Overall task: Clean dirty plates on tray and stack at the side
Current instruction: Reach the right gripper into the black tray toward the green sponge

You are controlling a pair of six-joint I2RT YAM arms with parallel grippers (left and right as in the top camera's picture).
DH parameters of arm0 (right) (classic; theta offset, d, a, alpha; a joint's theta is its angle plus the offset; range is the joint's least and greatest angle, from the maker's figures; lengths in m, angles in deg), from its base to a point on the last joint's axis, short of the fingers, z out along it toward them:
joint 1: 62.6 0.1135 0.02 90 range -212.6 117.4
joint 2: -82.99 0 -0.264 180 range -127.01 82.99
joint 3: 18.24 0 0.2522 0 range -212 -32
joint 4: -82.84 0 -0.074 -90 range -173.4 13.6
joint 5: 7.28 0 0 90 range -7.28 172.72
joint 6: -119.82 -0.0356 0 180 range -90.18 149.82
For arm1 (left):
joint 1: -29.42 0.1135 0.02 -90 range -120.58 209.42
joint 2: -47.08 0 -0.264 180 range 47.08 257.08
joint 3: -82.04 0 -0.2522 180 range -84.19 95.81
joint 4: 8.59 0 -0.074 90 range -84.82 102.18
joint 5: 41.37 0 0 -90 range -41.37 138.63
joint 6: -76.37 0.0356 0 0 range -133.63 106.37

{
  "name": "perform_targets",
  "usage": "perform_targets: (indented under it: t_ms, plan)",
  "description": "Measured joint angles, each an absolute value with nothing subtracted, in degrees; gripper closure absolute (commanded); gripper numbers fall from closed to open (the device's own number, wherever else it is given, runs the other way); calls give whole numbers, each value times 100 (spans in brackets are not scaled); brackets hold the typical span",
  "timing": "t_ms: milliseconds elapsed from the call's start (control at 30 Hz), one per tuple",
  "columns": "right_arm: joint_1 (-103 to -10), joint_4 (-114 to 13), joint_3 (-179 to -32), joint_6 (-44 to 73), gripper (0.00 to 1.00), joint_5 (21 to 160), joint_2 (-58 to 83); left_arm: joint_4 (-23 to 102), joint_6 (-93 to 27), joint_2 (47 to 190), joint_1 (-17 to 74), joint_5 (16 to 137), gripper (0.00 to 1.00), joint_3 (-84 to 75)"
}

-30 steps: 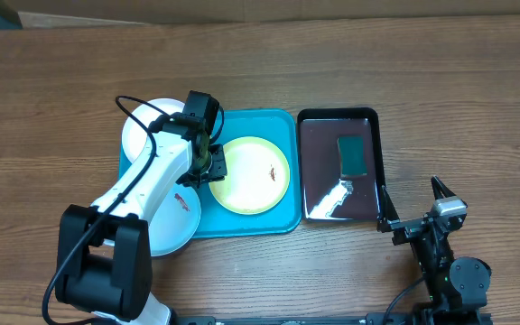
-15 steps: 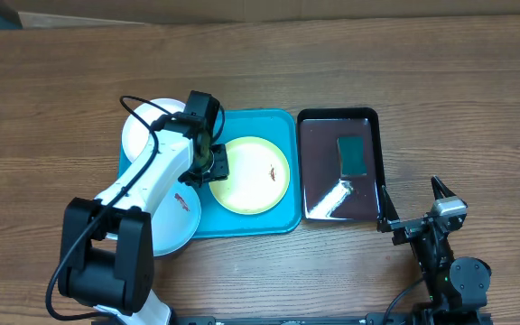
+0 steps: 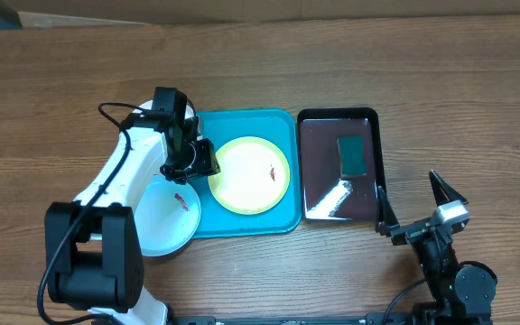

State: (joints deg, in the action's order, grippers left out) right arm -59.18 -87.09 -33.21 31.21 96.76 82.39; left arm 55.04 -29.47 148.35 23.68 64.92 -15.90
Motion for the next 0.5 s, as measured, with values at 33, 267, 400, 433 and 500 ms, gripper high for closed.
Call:
perform_targets:
  t_ms: [33, 267, 400, 433, 500]
  plan:
    - [-5918, -8547, -3365, 3104, 0, 9777, 8241, 5526, -2947, 14776, 2368, 6499, 50, -1590]
    - [-5918, -6840, -4928, 3005, 0, 10074, 7741, 5644, -2953, 14158, 2368, 6518, 49, -1590]
    - [-5918, -5712, -6683, 3001, 0, 10129, 6615, 5638, -3017, 14014, 2368, 6507, 49, -1588]
    - [-5918, -5380, -7172, 3005, 0, 10140, 6193, 5655, -3045, 14014, 2368, 6488, 50, -1588]
    - [-5918, -4713, -7964, 3008, 0, 10157, 5420, 5705, -3126, 14014, 2366, 6442, 56, -1588]
